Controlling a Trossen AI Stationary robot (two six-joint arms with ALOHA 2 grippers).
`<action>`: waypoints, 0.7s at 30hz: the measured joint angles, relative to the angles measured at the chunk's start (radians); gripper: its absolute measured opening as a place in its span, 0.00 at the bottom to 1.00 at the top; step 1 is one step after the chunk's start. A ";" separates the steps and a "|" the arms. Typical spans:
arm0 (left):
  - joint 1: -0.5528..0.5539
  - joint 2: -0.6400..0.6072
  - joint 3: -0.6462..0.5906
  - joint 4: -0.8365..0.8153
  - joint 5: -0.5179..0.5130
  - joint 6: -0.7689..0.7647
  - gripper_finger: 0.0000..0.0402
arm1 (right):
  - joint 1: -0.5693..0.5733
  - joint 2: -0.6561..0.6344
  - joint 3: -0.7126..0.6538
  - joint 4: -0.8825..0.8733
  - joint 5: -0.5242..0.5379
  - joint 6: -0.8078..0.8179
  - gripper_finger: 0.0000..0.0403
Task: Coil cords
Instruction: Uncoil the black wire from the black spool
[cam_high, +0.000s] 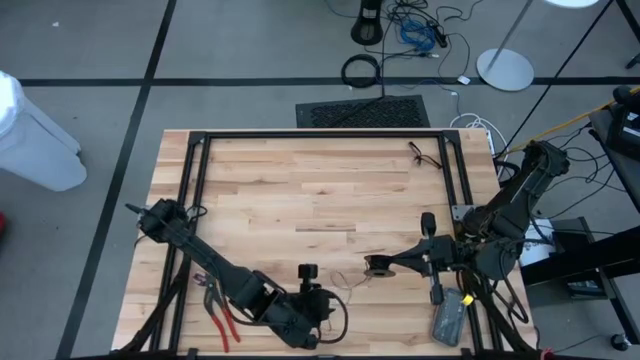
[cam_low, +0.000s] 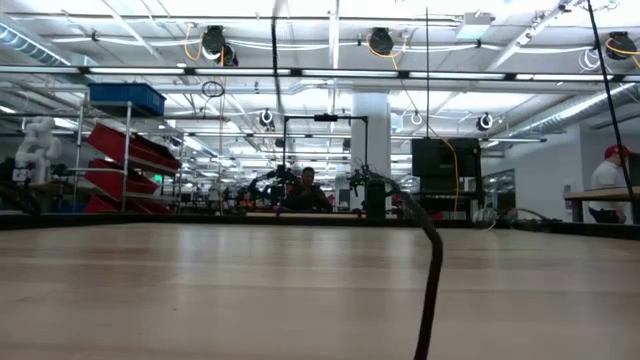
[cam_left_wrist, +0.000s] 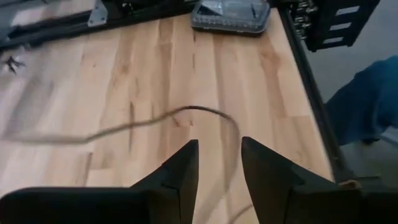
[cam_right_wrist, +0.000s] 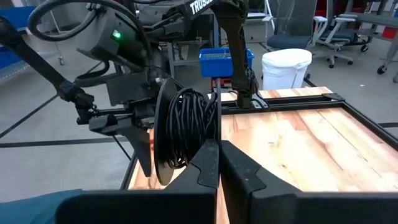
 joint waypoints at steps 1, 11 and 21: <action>-0.001 -0.001 0.000 -0.010 0.009 -0.030 0.32 | 0.000 0.000 0.000 0.000 0.000 0.000 0.00; 0.010 -0.001 0.000 -0.007 -0.116 -0.041 0.42 | 0.000 0.000 0.000 0.000 -0.001 0.005 0.00; 0.021 0.010 -0.017 0.268 -0.239 0.151 0.42 | 0.000 0.000 0.000 -0.001 -0.001 0.007 0.00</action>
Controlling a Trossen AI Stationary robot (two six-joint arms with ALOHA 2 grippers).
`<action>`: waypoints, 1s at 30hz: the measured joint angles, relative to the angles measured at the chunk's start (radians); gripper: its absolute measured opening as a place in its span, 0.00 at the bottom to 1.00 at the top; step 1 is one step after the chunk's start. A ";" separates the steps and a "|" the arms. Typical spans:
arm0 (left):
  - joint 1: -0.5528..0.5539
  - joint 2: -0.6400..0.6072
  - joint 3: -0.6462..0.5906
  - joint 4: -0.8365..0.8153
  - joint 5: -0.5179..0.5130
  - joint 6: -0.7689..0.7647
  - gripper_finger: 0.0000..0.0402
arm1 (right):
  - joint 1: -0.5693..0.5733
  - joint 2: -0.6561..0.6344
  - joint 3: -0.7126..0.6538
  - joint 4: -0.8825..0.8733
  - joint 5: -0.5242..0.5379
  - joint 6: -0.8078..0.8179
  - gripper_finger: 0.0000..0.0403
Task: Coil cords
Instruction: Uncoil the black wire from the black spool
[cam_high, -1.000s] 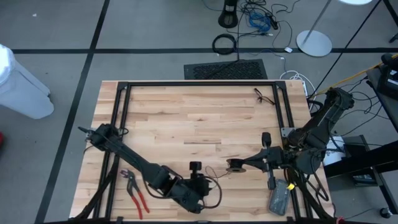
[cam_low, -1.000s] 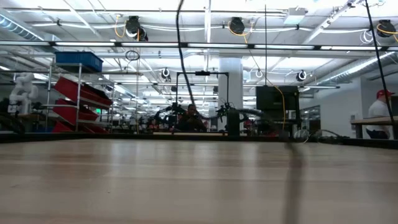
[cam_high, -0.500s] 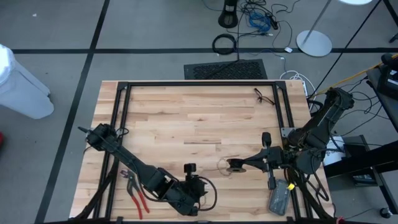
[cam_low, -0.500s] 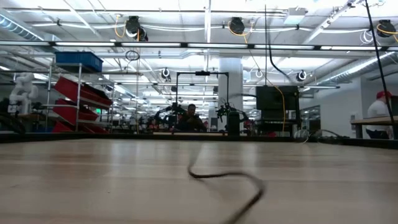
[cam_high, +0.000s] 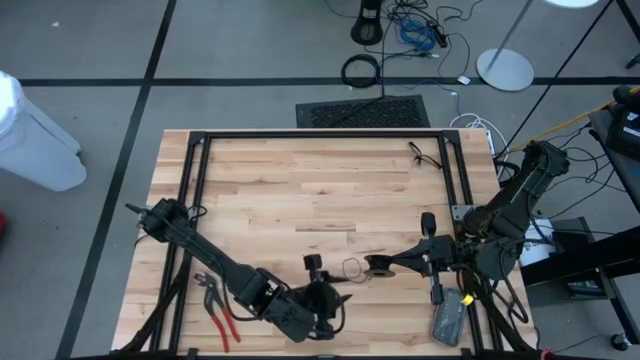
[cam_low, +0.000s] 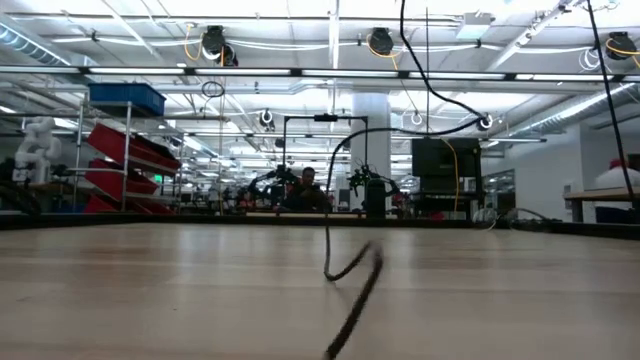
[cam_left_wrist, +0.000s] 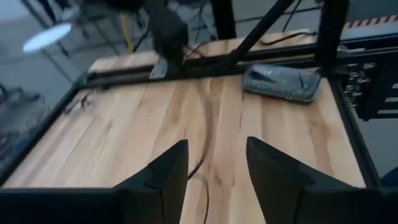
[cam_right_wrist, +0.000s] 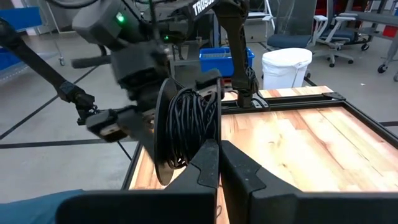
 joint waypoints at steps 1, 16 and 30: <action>-0.001 0.008 -0.005 0.031 0.000 0.025 0.42 | 0.000 0.000 0.000 0.000 0.000 0.000 0.00; 0.023 0.085 -0.011 0.163 -0.036 0.102 0.42 | 0.000 0.000 0.000 -0.001 -0.001 0.004 0.00; 0.040 0.085 -0.011 0.198 -0.077 0.153 0.37 | -0.014 0.007 0.000 -0.016 0.049 -0.038 0.00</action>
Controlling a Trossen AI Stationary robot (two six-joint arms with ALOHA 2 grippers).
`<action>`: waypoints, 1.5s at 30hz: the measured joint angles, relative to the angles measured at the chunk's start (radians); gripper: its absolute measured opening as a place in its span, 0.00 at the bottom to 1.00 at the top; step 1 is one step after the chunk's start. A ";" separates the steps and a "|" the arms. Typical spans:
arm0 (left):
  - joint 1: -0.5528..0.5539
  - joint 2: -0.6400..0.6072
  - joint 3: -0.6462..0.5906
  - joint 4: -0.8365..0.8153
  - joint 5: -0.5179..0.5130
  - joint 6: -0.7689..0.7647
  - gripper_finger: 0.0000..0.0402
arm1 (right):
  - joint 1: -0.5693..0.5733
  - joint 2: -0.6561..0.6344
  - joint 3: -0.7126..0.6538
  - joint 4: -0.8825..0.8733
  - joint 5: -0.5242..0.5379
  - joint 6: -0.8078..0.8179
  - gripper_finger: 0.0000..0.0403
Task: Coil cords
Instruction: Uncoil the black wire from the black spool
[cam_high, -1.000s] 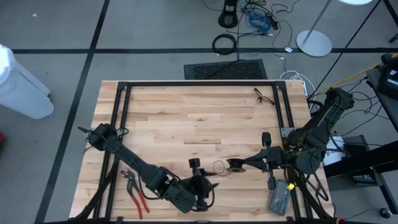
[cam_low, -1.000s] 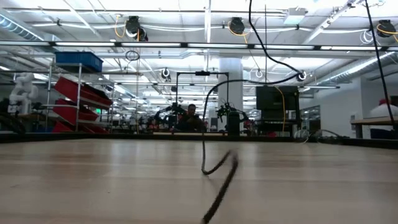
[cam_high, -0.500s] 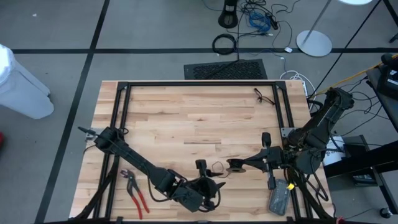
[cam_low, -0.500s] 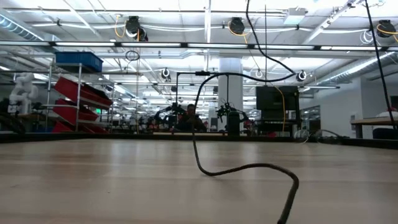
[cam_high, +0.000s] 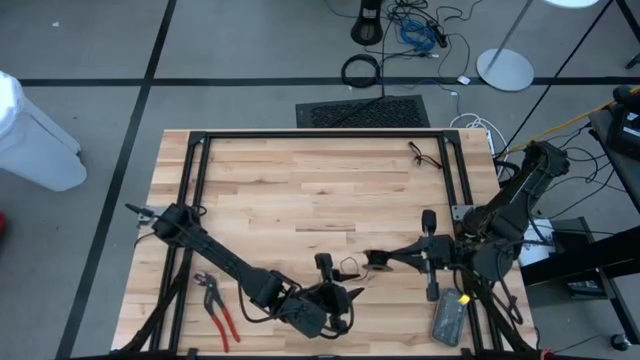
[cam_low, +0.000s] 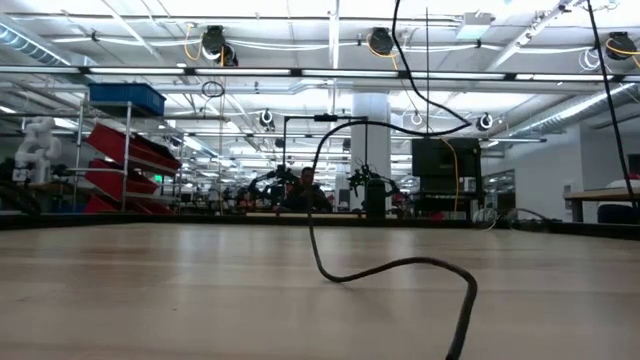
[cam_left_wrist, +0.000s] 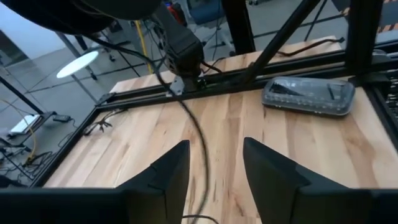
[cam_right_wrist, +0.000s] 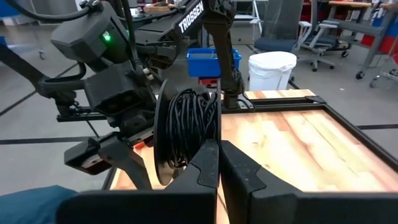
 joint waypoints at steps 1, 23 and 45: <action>0.005 0.000 0.000 -0.001 0.000 0.000 0.36 | -0.005 0.000 0.000 0.000 -0.001 -0.005 0.00; 0.153 -0.090 0.000 -0.462 -0.058 -0.065 0.28 | -0.281 -0.052 0.000 -0.043 -0.095 -0.169 0.00; 0.450 -0.409 -0.384 -0.267 0.173 0.022 0.28 | -0.944 -0.156 -0.003 -0.043 -0.783 -0.266 0.00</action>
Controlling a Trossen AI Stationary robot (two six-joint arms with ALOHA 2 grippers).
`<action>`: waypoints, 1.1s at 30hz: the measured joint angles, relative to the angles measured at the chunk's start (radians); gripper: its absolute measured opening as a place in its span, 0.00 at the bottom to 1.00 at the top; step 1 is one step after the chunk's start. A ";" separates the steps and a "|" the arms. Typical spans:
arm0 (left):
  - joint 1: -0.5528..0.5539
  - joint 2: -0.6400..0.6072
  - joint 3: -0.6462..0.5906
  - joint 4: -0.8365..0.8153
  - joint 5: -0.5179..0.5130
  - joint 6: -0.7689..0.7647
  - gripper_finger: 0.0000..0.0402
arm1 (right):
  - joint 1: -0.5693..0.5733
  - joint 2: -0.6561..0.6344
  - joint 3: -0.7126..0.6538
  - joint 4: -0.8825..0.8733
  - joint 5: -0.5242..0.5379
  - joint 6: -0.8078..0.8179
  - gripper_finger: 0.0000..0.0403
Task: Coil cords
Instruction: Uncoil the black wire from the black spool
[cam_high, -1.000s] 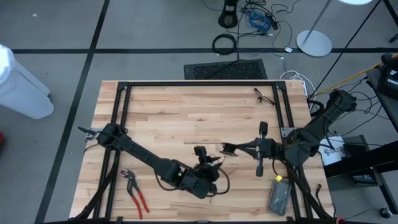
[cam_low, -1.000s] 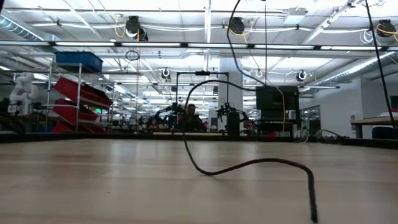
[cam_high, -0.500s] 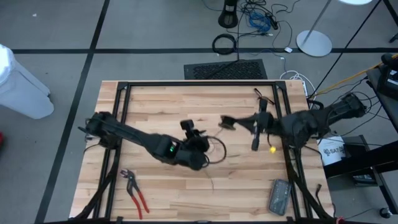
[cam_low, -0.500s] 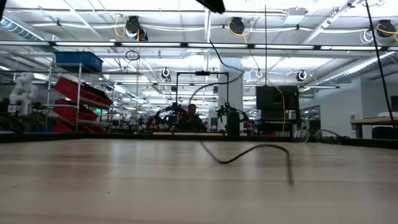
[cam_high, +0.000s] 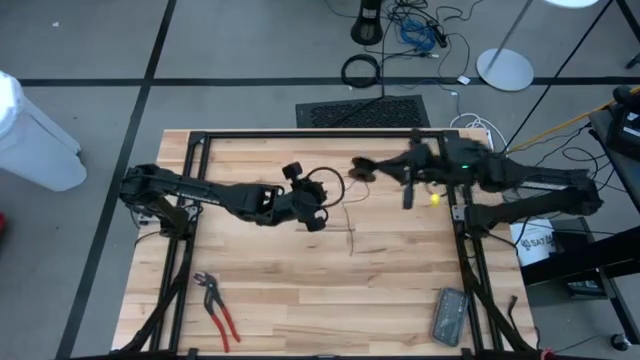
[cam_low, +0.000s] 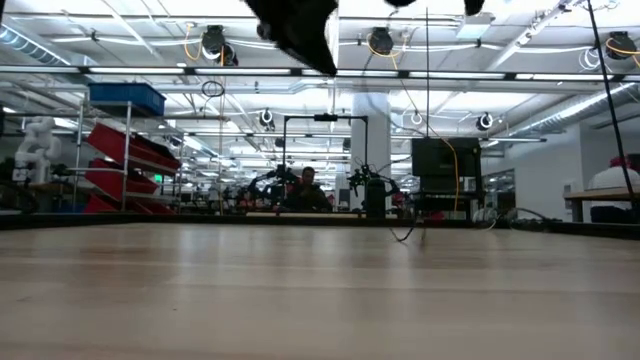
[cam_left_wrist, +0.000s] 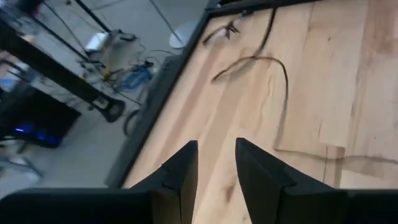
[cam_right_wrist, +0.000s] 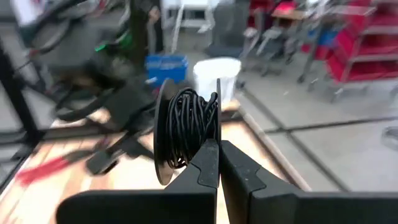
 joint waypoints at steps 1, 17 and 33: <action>0.007 0.000 -0.020 0.031 0.030 0.000 0.28 | -0.004 0.021 -0.005 0.002 -0.013 0.000 0.00; -0.014 -0.010 -0.095 0.130 0.196 -0.083 0.32 | -0.013 0.196 -0.032 0.037 -0.010 0.039 0.00; -0.086 -0.010 -0.200 0.420 0.252 -0.129 0.43 | 0.056 0.187 -0.032 0.038 -0.086 0.099 0.00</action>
